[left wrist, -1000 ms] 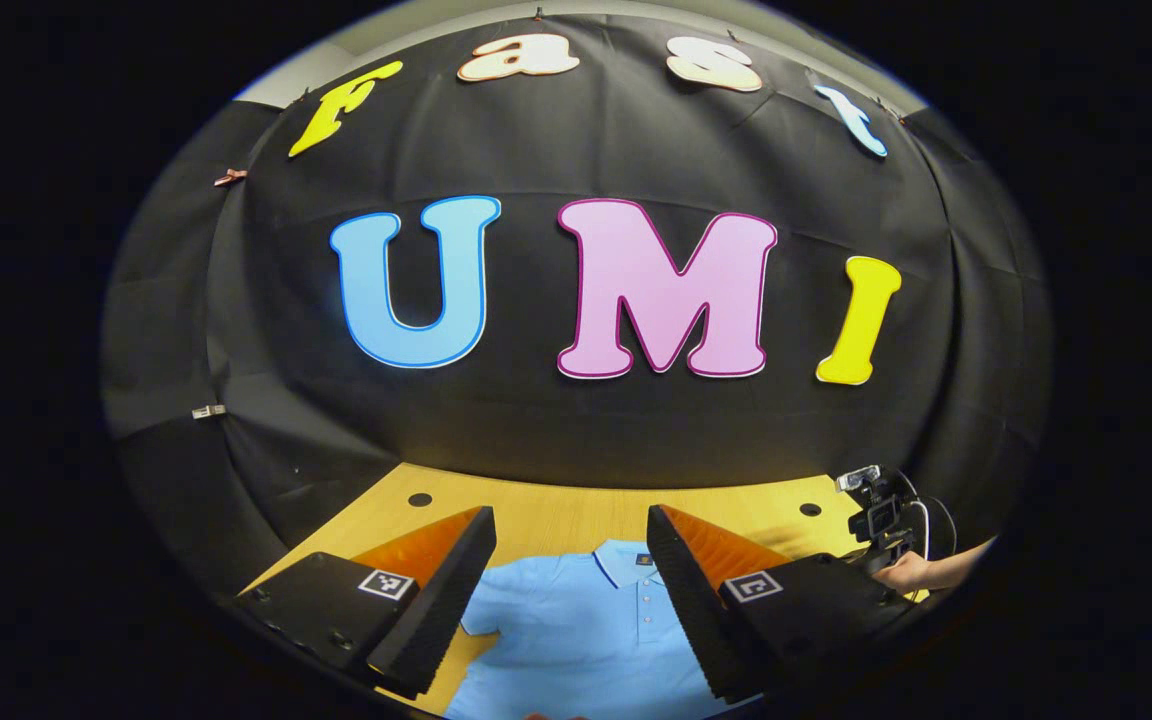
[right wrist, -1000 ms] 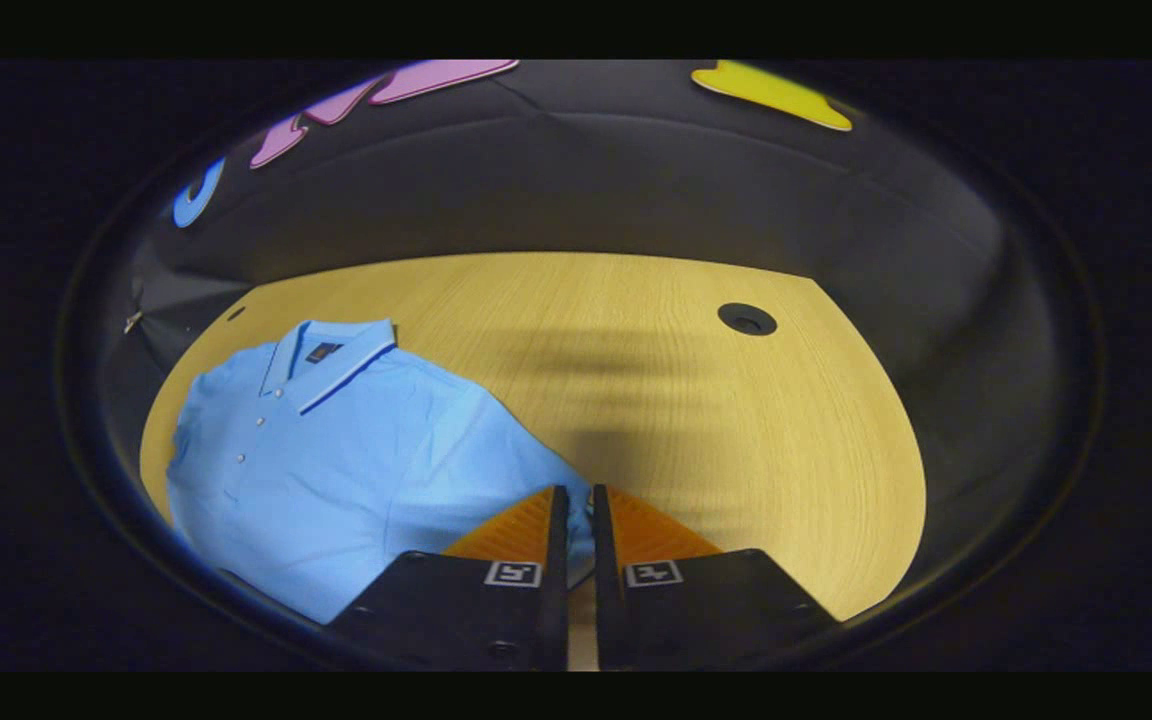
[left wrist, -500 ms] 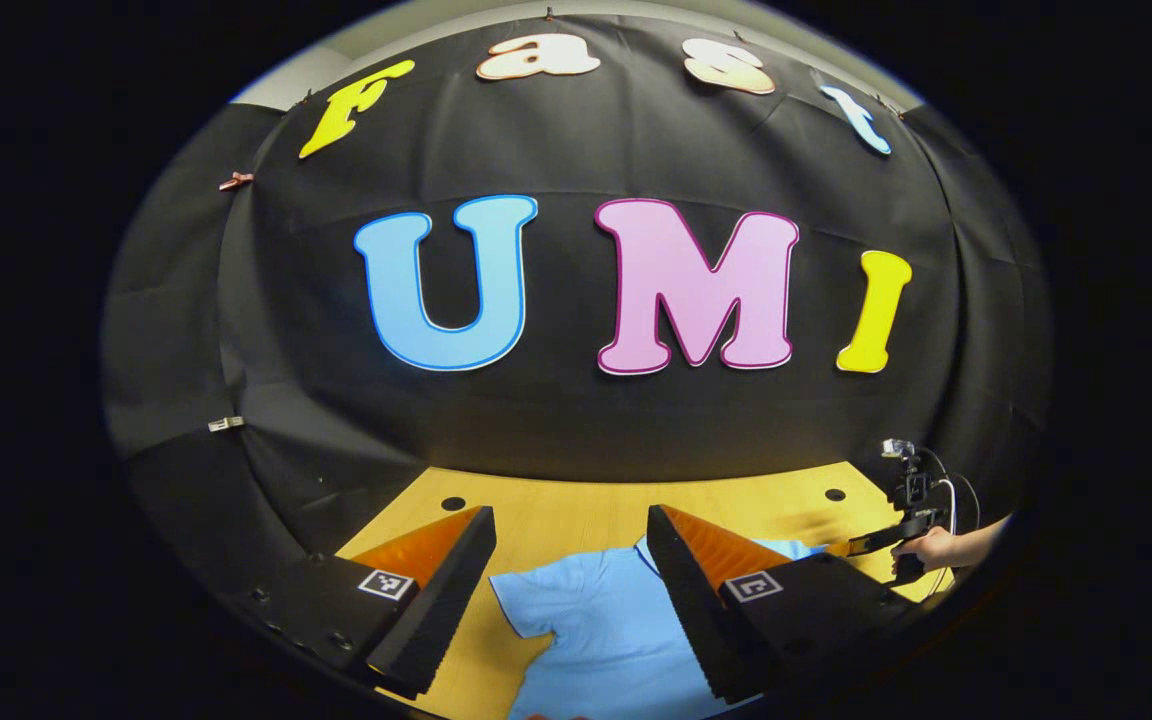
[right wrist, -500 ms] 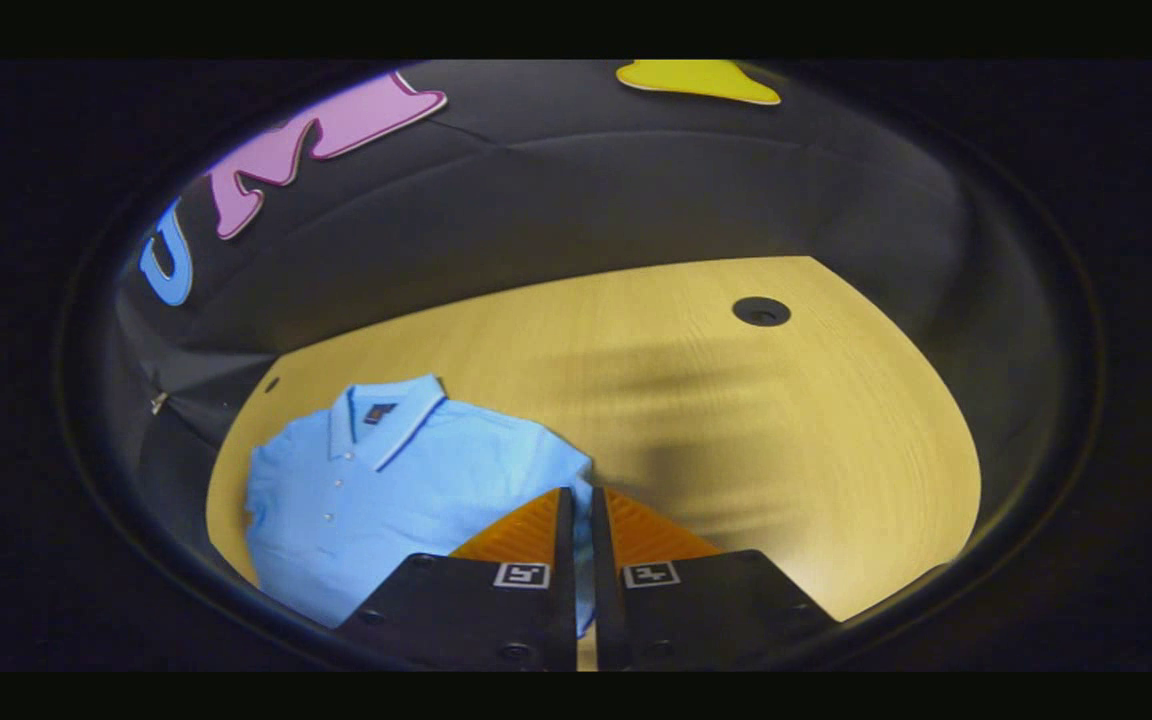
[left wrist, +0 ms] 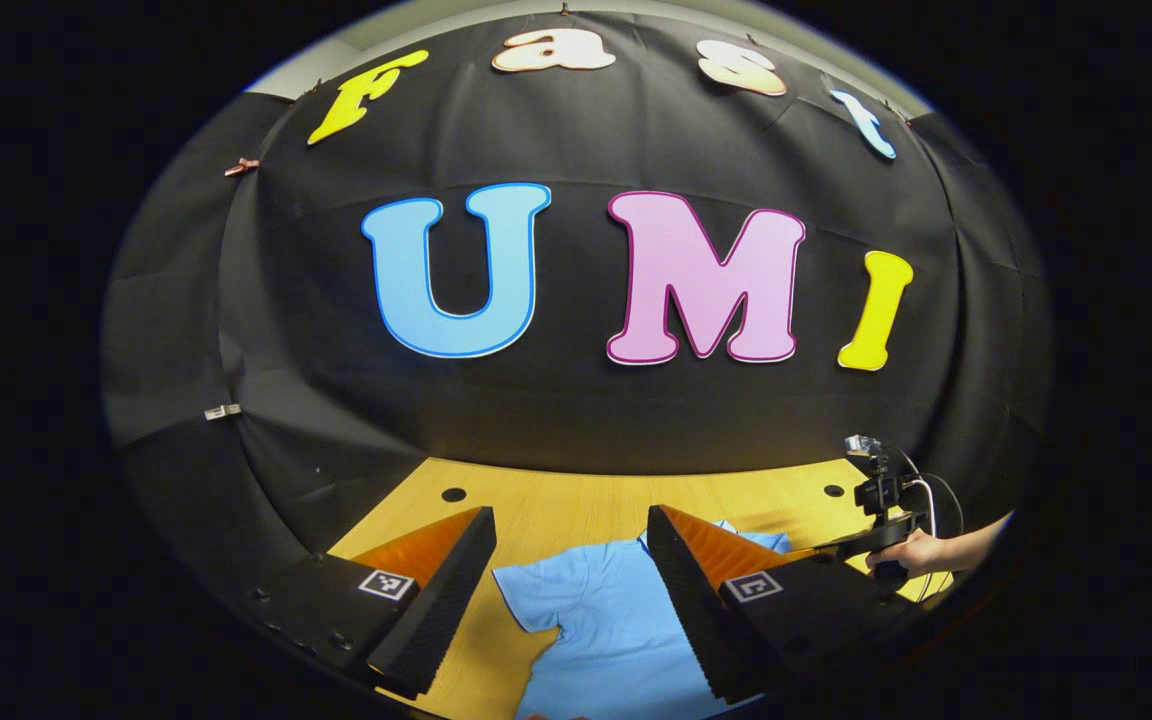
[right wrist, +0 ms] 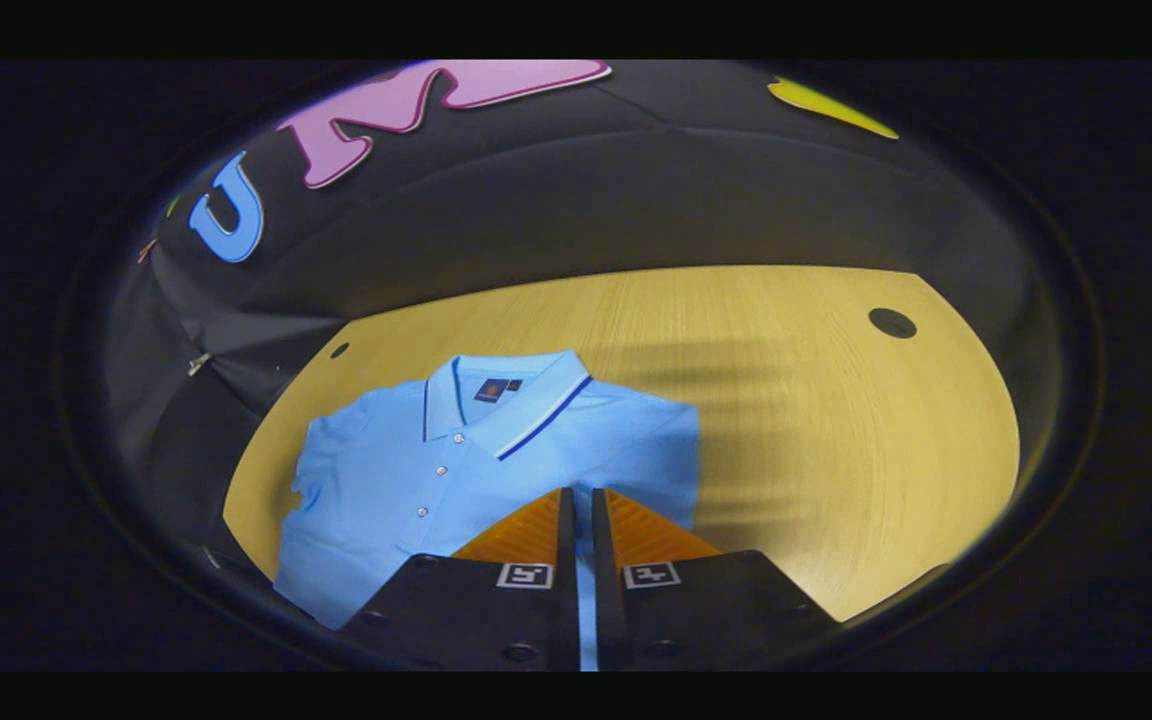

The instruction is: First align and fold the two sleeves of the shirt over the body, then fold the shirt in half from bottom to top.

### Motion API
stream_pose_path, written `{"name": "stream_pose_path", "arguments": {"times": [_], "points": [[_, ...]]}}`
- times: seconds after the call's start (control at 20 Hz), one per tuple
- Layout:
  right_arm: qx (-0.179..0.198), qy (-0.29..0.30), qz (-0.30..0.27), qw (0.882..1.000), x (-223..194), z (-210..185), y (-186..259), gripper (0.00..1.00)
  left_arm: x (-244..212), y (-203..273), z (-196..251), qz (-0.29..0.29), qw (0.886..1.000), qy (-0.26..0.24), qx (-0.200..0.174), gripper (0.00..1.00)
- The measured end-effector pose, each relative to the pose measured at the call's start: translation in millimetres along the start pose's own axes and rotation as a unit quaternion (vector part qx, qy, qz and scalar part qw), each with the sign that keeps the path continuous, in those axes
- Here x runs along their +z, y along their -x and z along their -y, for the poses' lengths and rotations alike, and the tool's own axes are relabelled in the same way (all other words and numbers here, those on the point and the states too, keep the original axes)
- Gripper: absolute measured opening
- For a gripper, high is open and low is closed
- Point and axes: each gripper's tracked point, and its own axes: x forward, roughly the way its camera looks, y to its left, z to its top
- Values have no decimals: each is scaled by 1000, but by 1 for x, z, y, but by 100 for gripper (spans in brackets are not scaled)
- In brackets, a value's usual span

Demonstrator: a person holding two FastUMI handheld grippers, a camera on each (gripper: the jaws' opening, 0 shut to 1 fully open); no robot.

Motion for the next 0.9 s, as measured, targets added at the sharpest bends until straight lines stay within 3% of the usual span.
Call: {"name": "stream_pose_path", "arguments": {"times": [0.1,0.15,0.2,0.25,0.3,0.4,0.5,0.55,0.6,0.65,0.7,0.75,0.8,0.85,0.9], "points": [[18,0,-13,1000,-8,-12,-1,2,-10,-5,-4,-16,1000,-2,1,97],[38,-6,-21,999,-13,-22,0,27,-12,-6,-6,-17,1000,-11,3,97],[57,-10,-26,998,-15,-31,4,29,-12,-7,-8,-15,1000,-21,1,97],[71,-10,-25,997,-15,-38,7,43,-13,-12,-6,-12,1000,-28,-5,97],[81,-10,-22,996,-15,-43,12,37,-18,-17,-4,-14,999,-27,-17,97],[93,-10,-10,996,-8,-50,26,66,-29,-31,-3,-30,999,-6,-34,96],[97,-13,6,995,0,-52,44,75,-44,-52,-11,-48,998,13,-40,97],[92,-14,14,996,5,-49,52,90,-49,-64,-17,-54,998,12,-40,97],[88,-11,21,996,8,-45,60,92,-57,-75,-24,-61,998,4,-35,97],[84,-7,23,996,9,-41,66,83,-65,-86,-32,-70,997,-7,-29,97],[79,-4,23,997,9,-36,73,100,-74,-97,-41,-83,996,-17,-23,97],[74,-2,27,997,8,-33,80,100,-82,-108,-47,-94,995,-20,-21,97],[68,-2,29,997,8,-29,87,83,-92,-120,-50,-108,994,-17,-22,97],[63,-1,32,997,9,-26,94,92,-104,-132,-50,-123,992,-12,-27,97],[60,-2,38,997,9,-24,100,92,-114,-143,-53,-136,990,-10,-31,97]]}}
